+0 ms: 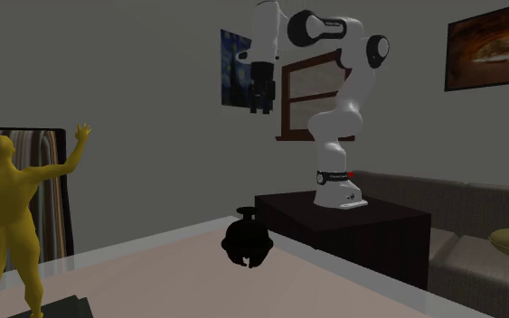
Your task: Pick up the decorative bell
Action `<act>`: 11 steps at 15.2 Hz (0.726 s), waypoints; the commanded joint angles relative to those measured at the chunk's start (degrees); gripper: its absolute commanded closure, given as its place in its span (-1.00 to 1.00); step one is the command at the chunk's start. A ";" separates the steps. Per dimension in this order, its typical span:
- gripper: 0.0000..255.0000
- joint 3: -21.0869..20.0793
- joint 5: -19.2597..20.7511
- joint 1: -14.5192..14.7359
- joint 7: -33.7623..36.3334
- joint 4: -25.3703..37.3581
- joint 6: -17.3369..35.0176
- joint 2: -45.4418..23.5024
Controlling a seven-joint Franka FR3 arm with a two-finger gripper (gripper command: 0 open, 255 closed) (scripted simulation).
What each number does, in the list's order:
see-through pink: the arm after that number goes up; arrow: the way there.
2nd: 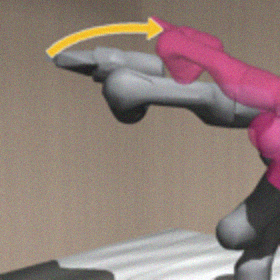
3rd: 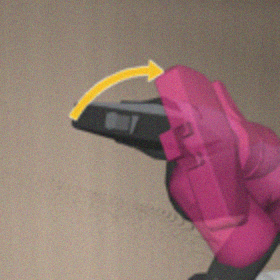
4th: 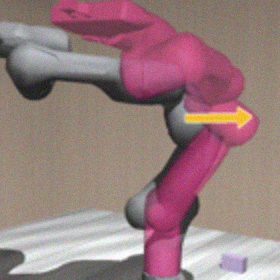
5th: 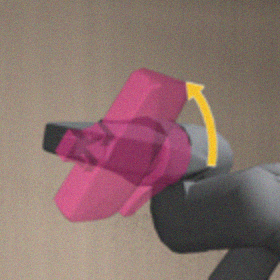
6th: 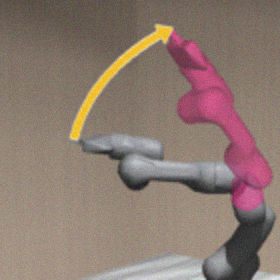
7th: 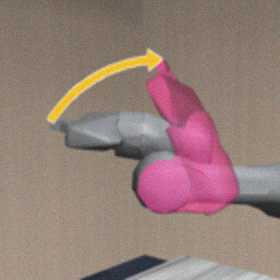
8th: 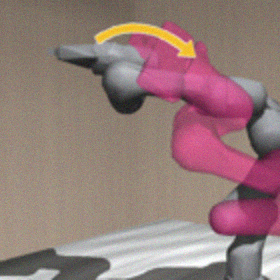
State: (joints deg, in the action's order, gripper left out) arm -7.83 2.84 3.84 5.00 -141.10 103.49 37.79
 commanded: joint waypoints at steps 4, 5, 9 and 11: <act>-1.00 -4.15 -1.54 1.18 5.48 -2.55 9.11 -6.31; -1.00 -4.99 -1.70 1.36 6.59 -2.80 10.86 -7.77; -1.00 -8.40 -1.66 1.81 11.27 -2.98 17.76 -14.40; -1.00 -10.12 -1.10 1.85 13.84 -2.56 21.08 -18.15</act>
State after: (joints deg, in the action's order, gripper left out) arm -17.11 1.57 5.61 17.52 -143.42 122.61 21.24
